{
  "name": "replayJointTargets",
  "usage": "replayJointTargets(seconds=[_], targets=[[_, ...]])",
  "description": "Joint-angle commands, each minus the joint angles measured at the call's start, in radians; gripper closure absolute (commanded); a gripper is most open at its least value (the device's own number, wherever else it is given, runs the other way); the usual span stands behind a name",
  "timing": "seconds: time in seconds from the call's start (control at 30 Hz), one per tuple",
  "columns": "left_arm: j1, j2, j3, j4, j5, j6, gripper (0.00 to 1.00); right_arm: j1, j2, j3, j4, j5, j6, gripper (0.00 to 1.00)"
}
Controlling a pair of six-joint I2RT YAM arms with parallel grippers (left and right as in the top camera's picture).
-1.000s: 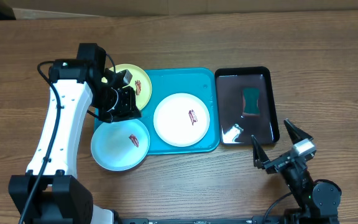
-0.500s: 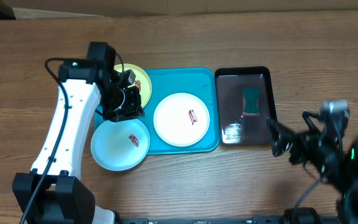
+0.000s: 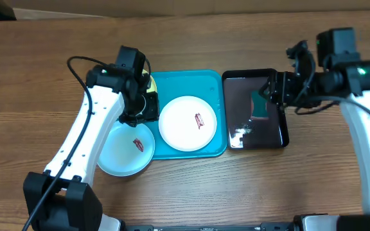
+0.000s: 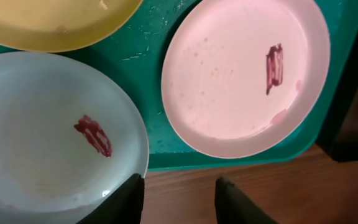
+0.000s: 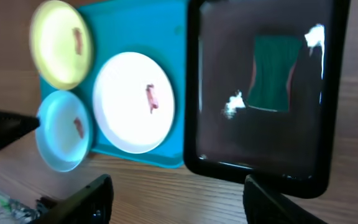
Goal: Clean dirty plates on tray and stack at the side
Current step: 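Reach the right gripper into the black tray and grasp the green sponge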
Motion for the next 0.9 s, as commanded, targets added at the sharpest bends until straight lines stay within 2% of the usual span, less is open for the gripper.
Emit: replayJointTargets(seconds=[0.0, 0.2, 0.33, 0.47, 0.57, 0.87], targets=[[-0.006, 0.007, -0.051, 0.033, -0.021, -0.011, 0.58, 0.042, 0.077, 0.025, 0.005, 0.115, 0.013, 0.32], [-0.006, 0.007, -0.061, 0.058, -0.020, -0.011, 0.55, 0.109, 0.216, 0.005, 0.060, 0.348, 0.090, 0.32], [-0.006, 0.007, -0.061, 0.058, -0.020, -0.011, 0.52, 0.130, 0.298, -0.031, 0.143, 0.373, 0.090, 0.33], [-0.006, 0.007, -0.061, 0.058, -0.020, -0.011, 0.51, 0.135, 0.351, -0.063, 0.230, 0.401, 0.091, 0.39], [-0.006, 0.007, -0.061, 0.058, -0.020, -0.011, 0.51, 0.134, 0.368, -0.089, 0.293, 0.466, 0.105, 0.39], [-0.006, 0.007, -0.061, 0.057, -0.020, -0.011, 0.51, 0.135, 0.410, -0.162, 0.409, 0.470, 0.105, 0.39]])
